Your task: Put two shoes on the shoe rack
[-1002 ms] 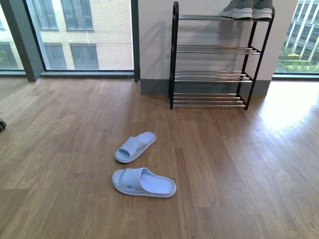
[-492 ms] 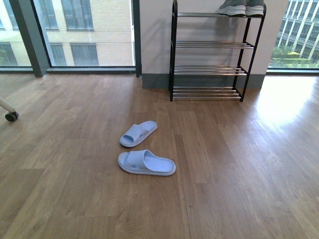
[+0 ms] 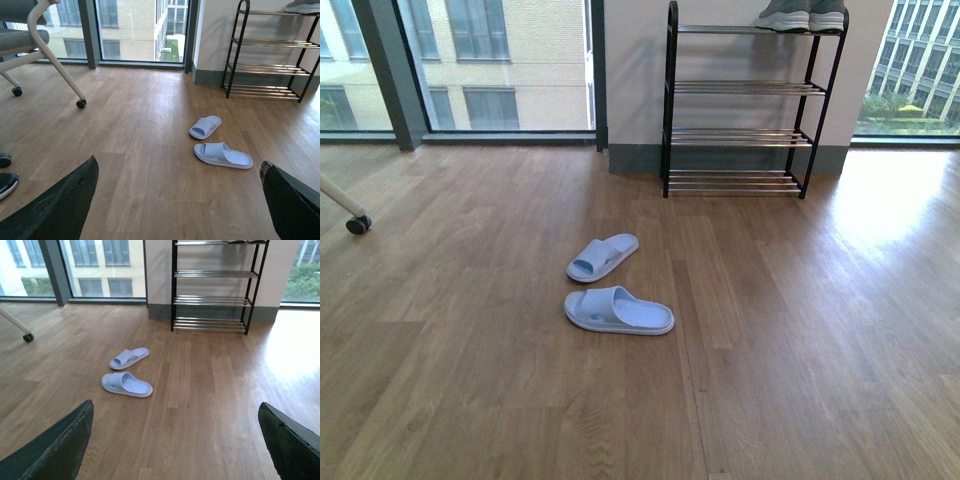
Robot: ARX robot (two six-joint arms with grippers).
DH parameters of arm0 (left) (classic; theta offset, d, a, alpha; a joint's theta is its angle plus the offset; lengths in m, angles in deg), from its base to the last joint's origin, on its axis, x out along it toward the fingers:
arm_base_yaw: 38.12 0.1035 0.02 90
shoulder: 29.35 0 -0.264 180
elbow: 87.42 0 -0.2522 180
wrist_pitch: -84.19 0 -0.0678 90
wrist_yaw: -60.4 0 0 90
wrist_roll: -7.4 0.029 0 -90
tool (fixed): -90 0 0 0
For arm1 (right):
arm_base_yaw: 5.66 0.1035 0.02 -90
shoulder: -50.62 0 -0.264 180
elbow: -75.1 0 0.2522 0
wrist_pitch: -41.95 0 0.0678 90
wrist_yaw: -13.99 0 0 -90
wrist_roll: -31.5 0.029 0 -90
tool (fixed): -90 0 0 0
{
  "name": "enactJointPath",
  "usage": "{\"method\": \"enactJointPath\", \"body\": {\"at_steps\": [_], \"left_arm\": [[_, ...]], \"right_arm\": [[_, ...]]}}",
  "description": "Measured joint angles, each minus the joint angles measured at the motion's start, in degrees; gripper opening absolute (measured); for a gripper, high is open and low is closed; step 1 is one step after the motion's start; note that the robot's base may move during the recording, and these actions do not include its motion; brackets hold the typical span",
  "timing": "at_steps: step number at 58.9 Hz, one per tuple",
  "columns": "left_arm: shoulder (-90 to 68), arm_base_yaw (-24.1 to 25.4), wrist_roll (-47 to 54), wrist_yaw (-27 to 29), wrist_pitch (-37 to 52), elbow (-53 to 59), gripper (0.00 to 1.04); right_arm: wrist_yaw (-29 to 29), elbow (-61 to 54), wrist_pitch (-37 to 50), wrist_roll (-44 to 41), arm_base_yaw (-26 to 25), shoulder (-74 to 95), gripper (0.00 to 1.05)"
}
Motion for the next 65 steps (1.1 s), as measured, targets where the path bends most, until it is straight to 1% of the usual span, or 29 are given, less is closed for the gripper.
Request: {"method": "enactJointPath", "body": {"at_steps": [65], "left_arm": [[0.00,0.00,0.00,0.22,0.00,0.00,0.95]], "right_arm": [[-0.39,0.00,0.00,0.00,-0.02,0.04,0.95]]}}
